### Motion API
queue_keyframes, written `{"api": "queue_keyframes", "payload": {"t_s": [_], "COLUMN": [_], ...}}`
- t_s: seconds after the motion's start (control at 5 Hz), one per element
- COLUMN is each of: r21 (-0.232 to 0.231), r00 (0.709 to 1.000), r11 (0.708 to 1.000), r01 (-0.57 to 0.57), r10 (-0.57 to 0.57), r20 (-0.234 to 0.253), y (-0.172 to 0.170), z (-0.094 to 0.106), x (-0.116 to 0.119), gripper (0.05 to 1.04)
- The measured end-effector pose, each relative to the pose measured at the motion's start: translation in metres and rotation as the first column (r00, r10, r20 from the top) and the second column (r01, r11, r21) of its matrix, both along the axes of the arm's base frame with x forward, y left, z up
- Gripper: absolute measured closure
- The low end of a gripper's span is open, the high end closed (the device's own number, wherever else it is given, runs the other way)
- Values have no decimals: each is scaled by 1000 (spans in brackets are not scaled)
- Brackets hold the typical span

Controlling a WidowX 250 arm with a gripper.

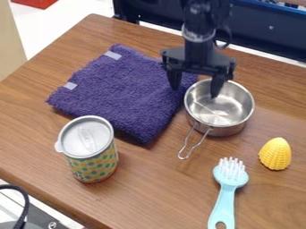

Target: Move the silver pot to the right of the purple cloth

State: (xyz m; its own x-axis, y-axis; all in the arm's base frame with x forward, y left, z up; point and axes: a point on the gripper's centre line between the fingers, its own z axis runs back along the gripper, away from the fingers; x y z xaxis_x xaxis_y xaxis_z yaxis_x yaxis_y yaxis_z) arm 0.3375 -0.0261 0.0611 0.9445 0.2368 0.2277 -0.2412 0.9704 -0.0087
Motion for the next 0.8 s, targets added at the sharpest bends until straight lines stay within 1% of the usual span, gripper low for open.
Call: {"api": "queue_keyframes", "payload": {"t_s": [0.2,0.4,0.6,0.8], "r21": [-9,-13,-31,-11], "r00": [999,999,1000,999], "r11": [999,999,999,1000], "r01": [-41,-42,-20,-25], "r10": [41,42,19,26], "r20": [0,12,-18,38], "y": [-12,-25,-40,-30], "z": [11,27,28,34], "x": [2,-3,-17,-37], "gripper": [85,85,85,85]}}
